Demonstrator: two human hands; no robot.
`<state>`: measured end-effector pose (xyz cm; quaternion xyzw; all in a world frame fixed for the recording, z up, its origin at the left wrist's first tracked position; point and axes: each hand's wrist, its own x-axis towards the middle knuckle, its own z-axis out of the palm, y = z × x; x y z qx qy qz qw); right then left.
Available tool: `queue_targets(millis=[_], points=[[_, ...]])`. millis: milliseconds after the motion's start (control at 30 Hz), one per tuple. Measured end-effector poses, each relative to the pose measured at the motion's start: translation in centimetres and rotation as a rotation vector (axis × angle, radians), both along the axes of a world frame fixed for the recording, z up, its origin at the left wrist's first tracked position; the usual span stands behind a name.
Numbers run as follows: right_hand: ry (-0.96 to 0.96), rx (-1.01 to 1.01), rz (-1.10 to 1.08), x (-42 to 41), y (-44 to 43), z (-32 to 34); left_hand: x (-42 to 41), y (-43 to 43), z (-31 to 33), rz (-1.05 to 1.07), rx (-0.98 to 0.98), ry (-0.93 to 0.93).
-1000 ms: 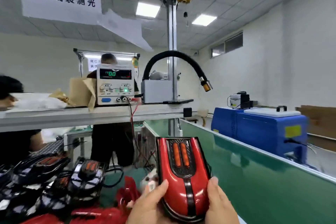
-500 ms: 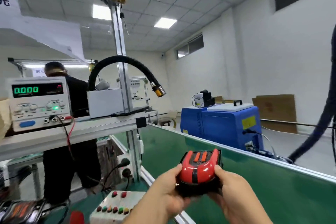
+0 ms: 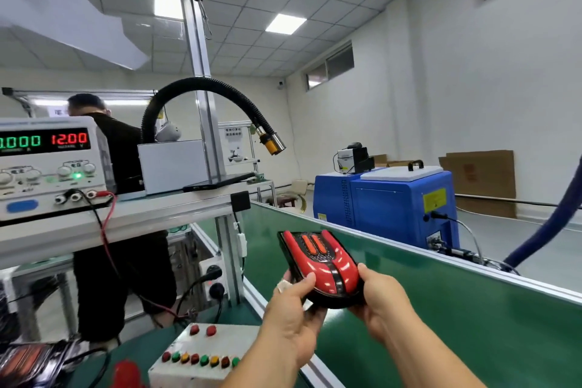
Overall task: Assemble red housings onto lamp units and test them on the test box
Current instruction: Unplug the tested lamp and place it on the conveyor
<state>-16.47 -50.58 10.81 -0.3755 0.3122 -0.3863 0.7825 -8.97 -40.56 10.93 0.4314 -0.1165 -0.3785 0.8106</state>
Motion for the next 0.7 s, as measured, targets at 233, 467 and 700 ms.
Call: queue_targets(millis=[233, 467, 700], points=[[0.085, 0.021, 0.068, 2.7, -1.1, -0.6, 0.3, -1.7, -0.2, 0.158, -0.038, -0.033], [0.175, -0.160, -0.060, 2.0, -1.2, 2.6, 2.9, -1.3, 3.2, -0.056, 0.071, 0.078], [0.223, -0.408, -0.082, -0.1, -0.1, 3.1, 3.0, -1.6, 2.9, -0.157, -0.021, -0.073]])
